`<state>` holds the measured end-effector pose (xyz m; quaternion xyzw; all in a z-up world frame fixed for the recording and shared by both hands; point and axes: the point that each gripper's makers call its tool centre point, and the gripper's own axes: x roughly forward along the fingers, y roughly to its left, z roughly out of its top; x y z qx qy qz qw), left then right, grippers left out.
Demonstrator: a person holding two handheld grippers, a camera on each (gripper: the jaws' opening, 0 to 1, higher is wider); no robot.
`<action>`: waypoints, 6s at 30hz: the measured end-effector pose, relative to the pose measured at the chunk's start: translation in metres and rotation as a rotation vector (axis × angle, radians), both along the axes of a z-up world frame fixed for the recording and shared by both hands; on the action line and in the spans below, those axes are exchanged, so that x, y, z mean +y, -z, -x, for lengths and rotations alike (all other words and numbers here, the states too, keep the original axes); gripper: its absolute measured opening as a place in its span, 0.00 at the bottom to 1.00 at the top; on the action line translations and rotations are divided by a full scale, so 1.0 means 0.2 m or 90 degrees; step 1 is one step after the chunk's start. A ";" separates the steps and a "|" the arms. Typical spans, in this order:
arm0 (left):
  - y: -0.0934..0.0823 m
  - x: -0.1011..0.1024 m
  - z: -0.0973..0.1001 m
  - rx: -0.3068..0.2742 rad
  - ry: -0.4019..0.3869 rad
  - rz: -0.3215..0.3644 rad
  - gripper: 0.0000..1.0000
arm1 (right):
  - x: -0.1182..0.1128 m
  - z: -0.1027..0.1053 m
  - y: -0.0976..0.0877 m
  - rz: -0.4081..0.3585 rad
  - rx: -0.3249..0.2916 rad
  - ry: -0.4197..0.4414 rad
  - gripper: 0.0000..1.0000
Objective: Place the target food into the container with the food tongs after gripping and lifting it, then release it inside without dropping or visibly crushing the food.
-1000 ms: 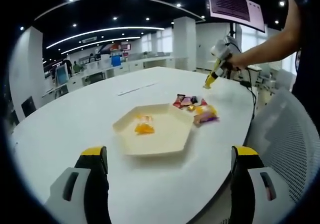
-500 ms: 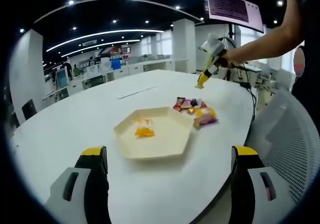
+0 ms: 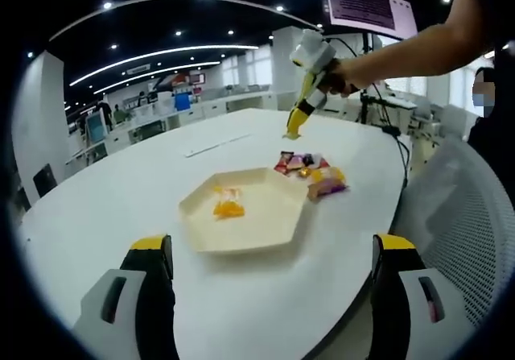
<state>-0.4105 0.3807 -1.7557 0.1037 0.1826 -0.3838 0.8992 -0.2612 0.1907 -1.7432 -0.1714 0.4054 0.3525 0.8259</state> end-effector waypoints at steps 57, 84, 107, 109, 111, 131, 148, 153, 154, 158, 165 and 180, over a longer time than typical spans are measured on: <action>-0.03 -0.02 0.01 0.003 0.008 0.034 1.00 | 0.23 0.11 -0.12 0.028 -0.052 -0.229 0.24; -0.02 0.00 0.00 -0.009 0.000 0.021 1.00 | 0.03 0.07 0.00 0.003 -0.054 -0.248 0.25; -0.01 0.02 -0.02 0.008 -0.017 0.028 1.00 | 0.06 0.06 0.26 0.035 -0.030 -0.374 0.25; -0.01 0.02 -0.02 0.009 -0.017 0.029 1.00 | 0.06 0.05 0.28 0.045 -0.035 -0.379 0.25; -0.01 0.02 -0.02 0.010 -0.019 0.028 1.00 | 0.07 0.03 0.29 0.034 -0.032 -0.375 0.25; 0.00 0.04 -0.04 0.022 -0.036 0.035 0.99 | 0.07 -0.03 0.44 0.065 -0.019 -0.384 0.25; -0.01 0.04 -0.04 0.020 -0.036 0.036 0.99 | 0.03 -0.03 0.46 0.084 0.008 -0.284 0.20; 0.00 0.04 -0.04 0.020 -0.032 0.035 0.99 | 0.00 -0.05 0.43 0.076 0.012 -0.262 0.20; 0.00 0.04 -0.04 0.020 -0.032 0.035 0.99 | -0.01 -0.05 0.42 0.076 0.013 -0.258 0.20; 0.00 0.03 -0.03 0.020 -0.028 0.034 0.99 | -0.04 -0.07 0.37 0.070 0.017 -0.227 0.21; 0.00 0.03 -0.03 0.017 -0.023 0.030 1.00 | -0.05 -0.11 0.26 0.062 0.014 -0.193 0.21; -0.02 0.02 -0.03 0.008 -0.020 0.034 1.00 | -0.04 -0.13 0.14 0.066 0.003 -0.182 0.21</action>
